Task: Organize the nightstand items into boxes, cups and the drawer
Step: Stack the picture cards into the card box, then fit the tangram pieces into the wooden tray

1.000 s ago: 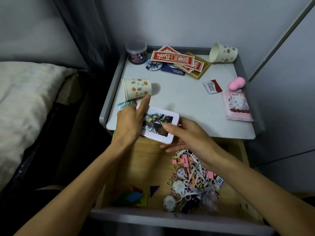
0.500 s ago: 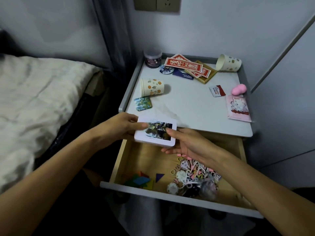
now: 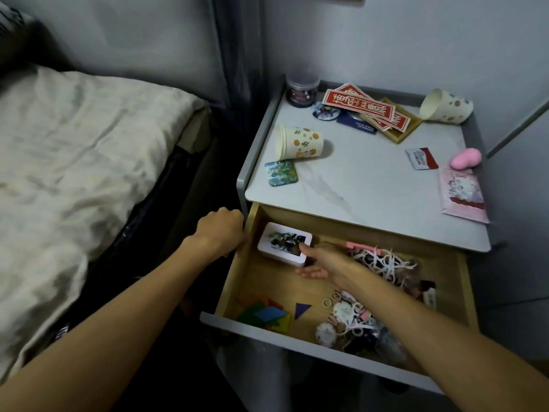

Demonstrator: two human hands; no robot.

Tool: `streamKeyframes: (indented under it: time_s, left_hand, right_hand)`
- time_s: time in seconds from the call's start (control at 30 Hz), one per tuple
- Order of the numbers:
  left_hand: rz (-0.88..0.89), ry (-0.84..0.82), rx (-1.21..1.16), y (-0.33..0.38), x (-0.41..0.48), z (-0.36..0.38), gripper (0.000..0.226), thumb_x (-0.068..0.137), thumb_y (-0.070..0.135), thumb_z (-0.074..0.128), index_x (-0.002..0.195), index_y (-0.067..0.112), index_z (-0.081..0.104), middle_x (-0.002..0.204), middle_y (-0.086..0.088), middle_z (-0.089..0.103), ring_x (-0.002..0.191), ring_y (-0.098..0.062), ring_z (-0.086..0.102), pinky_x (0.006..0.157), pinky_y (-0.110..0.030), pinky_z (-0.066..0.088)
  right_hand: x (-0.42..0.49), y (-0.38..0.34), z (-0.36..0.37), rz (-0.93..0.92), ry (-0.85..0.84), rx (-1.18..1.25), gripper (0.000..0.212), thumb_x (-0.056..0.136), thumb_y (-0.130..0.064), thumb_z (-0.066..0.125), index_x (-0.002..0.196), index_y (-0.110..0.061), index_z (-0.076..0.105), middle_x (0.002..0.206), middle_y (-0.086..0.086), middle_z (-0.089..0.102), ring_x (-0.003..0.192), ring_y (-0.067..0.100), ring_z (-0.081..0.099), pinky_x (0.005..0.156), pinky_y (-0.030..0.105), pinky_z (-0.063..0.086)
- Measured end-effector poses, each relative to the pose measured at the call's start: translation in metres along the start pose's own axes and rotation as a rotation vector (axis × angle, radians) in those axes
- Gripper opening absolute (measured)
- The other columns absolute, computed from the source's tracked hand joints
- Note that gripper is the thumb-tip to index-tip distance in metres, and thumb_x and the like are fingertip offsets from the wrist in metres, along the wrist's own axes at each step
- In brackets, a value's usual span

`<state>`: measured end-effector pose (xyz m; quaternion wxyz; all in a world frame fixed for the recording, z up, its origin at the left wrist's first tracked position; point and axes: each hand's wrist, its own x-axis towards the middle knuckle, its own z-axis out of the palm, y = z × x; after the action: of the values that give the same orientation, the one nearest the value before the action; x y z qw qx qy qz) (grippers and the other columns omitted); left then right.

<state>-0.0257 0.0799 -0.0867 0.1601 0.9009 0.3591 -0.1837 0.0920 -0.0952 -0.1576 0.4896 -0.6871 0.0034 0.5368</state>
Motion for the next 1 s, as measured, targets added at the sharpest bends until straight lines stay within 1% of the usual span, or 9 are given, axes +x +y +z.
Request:
streamKeyframes:
  time_s: [0.03,0.1,0.27,0.5,0.6,0.73,0.87,0.93,1.0]
  left_hand:
    - [0.017,-0.017,-0.015,0.000,0.001,0.001,0.017,0.094,0.024,0.058,0.082,0.012,0.062,0.077,-0.007,0.066,0.070,-0.023,0.068,0.076,-0.041,0.061]
    - [0.035,-0.043,0.001,-0.001,0.003,0.003,0.013,0.090,0.021,0.061,0.080,0.011,0.063,0.073,-0.006,0.063,0.072,-0.025,0.069,0.076,-0.042,0.061]
    - [0.059,-0.077,0.060,0.000,0.009,0.008,0.011,0.087,0.007,0.060,0.077,0.007,0.066,0.070,-0.008,0.069,0.072,-0.023,0.072,0.073,-0.040,0.062]
    - [0.031,-0.125,0.035,-0.001,0.013,0.011,0.014,0.091,0.014,0.064,0.080,0.006,0.069,0.066,-0.006,0.073,0.060,-0.015,0.073,0.070,-0.034,0.063]
    - [0.029,-0.122,0.058,-0.001,0.012,0.013,0.013,0.089,0.011,0.065,0.077,0.006,0.068,0.064,-0.005,0.072,0.059,-0.015,0.072,0.068,-0.034,0.063]
    - [0.037,-0.083,0.118,-0.001,0.013,0.015,0.016,0.085,0.005,0.066,0.070,0.009,0.065,0.059,-0.003,0.068,0.059,-0.016,0.071,0.068,-0.034,0.063]
    - [0.048,-0.079,0.194,-0.001,0.012,0.015,0.021,0.081,0.002,0.067,0.063,0.011,0.060,0.060,-0.003,0.066,0.062,-0.018,0.070,0.070,-0.037,0.062]
    - [0.056,-0.071,0.221,-0.001,0.011,0.015,0.023,0.082,0.004,0.067,0.063,0.013,0.057,0.065,-0.004,0.067,0.065,-0.019,0.069,0.071,-0.037,0.062]
    - [0.067,-0.058,0.229,0.002,0.008,0.013,0.023,0.088,0.011,0.062,0.067,0.015,0.053,0.069,-0.004,0.063,0.069,-0.019,0.067,0.072,-0.036,0.060]
  right_hand:
    - [0.004,0.000,0.002,-0.010,0.008,-0.031,0.052,0.099,-0.027,0.058,0.136,0.004,0.038,0.111,0.022,0.061,0.070,0.020,0.065,0.060,0.024,0.057]
    - [0.011,-0.004,0.006,-0.040,0.023,-0.079,0.044,0.100,-0.026,0.057,0.130,0.002,0.043,0.087,0.015,0.059,0.066,0.017,0.059,0.060,0.023,0.051]
    - [0.025,-0.009,0.008,-0.095,0.071,-0.172,0.036,0.098,-0.026,0.059,0.122,-0.001,0.046,0.080,0.009,0.057,0.061,0.013,0.056,0.053,0.019,0.047]
    - [0.033,-0.001,0.014,-0.116,0.162,-0.216,0.028,0.098,-0.023,0.059,0.109,-0.002,0.043,0.062,0.010,0.053,0.040,0.007,0.054,0.040,0.014,0.044]
    - [0.033,-0.001,0.014,-0.120,0.171,-0.235,0.029,0.098,-0.022,0.060,0.111,-0.003,0.042,0.062,0.011,0.055,0.043,0.010,0.054,0.043,0.016,0.047]
    - [0.033,-0.001,0.014,-0.103,0.175,-0.272,0.050,0.098,-0.019,0.059,0.135,0.007,0.037,0.067,0.012,0.056,0.051,0.016,0.054,0.052,0.022,0.050]
    - [0.028,-0.002,0.012,-0.095,0.149,-0.261,0.030,0.098,-0.013,0.059,0.119,-0.001,0.041,0.074,0.013,0.055,0.057,0.019,0.055,0.057,0.025,0.051]
    - [0.024,-0.004,0.011,-0.085,0.135,-0.259,0.028,0.098,-0.012,0.059,0.117,-0.001,0.041,0.087,0.019,0.059,0.061,0.020,0.058,0.056,0.023,0.053]
    - [0.021,-0.005,0.008,-0.076,0.126,-0.285,0.038,0.099,-0.014,0.059,0.129,0.002,0.041,0.110,0.026,0.060,0.069,0.023,0.062,0.061,0.023,0.055]
